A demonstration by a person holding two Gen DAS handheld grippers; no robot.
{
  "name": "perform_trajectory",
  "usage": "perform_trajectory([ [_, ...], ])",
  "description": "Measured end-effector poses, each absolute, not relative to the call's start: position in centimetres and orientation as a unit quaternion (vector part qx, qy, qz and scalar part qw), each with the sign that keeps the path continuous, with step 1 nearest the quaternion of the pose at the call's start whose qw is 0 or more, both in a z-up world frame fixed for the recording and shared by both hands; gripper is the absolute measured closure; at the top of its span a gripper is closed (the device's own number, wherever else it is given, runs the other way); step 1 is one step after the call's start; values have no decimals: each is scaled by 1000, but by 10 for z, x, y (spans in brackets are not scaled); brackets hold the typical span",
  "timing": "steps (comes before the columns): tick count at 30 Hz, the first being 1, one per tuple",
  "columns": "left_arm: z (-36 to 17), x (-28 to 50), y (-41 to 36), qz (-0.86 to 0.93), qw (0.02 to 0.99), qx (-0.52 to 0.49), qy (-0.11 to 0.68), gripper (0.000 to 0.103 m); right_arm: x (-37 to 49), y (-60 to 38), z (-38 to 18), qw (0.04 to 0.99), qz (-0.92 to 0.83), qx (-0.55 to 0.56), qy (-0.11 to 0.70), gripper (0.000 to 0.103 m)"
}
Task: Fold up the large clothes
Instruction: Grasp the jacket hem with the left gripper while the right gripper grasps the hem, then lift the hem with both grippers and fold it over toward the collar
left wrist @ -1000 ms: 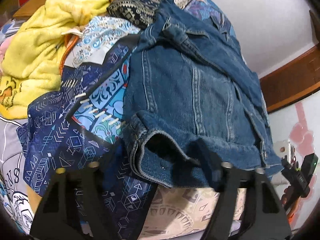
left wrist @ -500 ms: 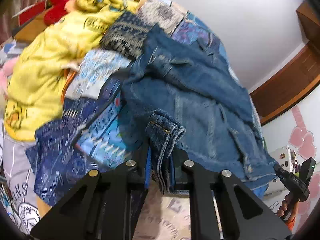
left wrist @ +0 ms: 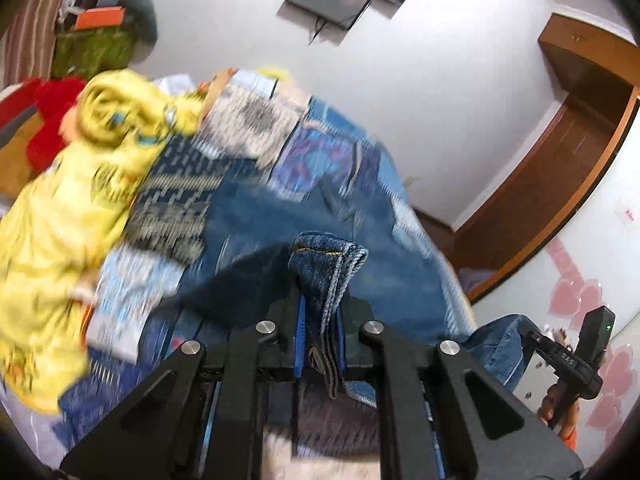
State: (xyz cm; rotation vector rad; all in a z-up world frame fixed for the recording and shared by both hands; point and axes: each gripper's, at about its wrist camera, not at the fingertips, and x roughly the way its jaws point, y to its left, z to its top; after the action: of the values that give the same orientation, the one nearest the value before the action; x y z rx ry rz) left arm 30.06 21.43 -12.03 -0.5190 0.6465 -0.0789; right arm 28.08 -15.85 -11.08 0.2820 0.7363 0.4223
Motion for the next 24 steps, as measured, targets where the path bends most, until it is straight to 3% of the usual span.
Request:
perform_trajectory([
  [7, -119, 405, 245, -1, 905, -287, 314, 92, 376, -148, -89, 937, 140, 84, 310, 92],
  [14, -172, 516, 252, 46, 887, -241, 392, 92, 479, -132, -130, 927, 91, 46, 360, 95],
  [19, -237, 553, 255, 79, 858, -216, 460, 91, 511, -135, -178, 904, 84, 68, 415, 94],
  [24, -266, 552, 261, 85, 848, -236, 467, 80, 510, -146, -202, 895, 54, 100, 432, 94],
])
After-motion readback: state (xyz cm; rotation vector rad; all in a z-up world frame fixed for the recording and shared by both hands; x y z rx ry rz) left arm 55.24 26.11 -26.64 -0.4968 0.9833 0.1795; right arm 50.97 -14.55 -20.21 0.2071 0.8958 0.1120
